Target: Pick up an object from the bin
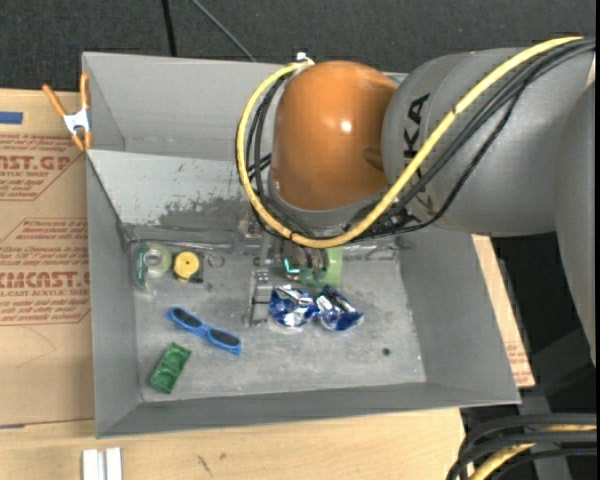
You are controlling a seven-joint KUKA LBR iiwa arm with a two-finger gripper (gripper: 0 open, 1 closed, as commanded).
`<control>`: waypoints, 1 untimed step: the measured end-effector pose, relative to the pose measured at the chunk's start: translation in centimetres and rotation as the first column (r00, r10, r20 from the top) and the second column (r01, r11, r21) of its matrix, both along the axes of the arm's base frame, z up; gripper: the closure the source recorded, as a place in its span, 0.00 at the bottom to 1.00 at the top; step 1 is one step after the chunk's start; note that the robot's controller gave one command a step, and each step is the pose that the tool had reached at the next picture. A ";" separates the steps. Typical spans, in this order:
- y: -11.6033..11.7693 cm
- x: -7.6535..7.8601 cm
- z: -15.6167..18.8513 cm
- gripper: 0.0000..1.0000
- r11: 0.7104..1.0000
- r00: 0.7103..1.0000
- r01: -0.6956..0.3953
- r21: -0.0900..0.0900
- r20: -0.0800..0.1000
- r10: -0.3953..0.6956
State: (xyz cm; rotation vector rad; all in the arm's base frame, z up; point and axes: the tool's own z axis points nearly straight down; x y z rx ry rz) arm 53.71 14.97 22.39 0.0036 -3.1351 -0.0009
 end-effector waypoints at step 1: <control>-9.0 2.7 -12.5 0.00 1.000 1.000 0.012 -0.003 0.001 -0.012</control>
Offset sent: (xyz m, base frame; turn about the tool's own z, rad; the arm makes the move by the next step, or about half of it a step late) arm 0.0288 -0.0868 -0.1197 0.0082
